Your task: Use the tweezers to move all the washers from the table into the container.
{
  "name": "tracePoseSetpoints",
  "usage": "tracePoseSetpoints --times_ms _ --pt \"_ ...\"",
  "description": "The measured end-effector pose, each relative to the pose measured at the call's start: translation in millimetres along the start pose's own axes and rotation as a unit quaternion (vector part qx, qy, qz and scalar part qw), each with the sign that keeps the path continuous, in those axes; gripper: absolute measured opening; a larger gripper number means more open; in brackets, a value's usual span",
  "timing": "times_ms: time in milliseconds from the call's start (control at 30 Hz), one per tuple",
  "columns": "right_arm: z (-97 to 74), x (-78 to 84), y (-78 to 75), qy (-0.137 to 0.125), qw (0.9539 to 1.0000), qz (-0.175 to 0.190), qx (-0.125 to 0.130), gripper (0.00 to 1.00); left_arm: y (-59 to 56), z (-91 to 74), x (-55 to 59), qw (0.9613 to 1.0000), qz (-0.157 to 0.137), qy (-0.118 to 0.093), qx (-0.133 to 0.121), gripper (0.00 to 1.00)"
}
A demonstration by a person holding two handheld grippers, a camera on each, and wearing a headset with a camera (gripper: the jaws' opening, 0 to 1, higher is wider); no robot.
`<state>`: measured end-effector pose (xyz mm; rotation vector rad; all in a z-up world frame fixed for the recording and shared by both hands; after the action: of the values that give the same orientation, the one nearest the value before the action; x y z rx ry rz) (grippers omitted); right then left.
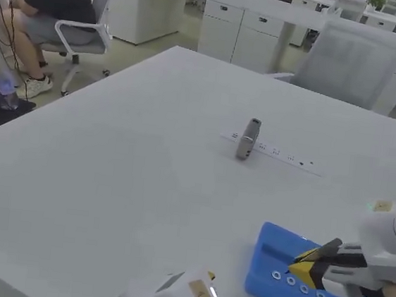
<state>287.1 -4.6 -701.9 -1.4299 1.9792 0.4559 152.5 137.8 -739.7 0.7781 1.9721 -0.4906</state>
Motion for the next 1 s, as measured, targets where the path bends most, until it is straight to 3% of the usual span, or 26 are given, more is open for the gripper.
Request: tracePoseSetpoints --times_ms 267,533,1000 --pt "3.3 12.1 30.7 0.004 0.9982 -0.011 -0.059 0.05 0.0 0.3 0.4 1.0000 0.001 0.001 0.001 0.77" --pt "25.8 37.3 50.2 0.034 0.9955 0.002 -0.089 0.05 -0.3 0.5 1.0 1.0000 0.001 0.004 0.003 0.77" --pt "42.2 42.8 53.5 0.052 0.9929 -0.002 -0.107 0.05 0.3 0.5 1.1 1.0000 0.001 0.005 0.001 0.76"
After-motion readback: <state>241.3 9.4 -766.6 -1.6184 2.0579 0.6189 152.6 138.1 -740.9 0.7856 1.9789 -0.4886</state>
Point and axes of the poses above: the centre of the closed fingertips' face, and the gripper's own axes: z roughly forward along the fingers, y roughly to its left, x roughly out of its underside, the point moved 9 cm from there along -z, roughly backward along the fingers, and after that the axes turned 6 degrees about x, right-handed, at the moved point
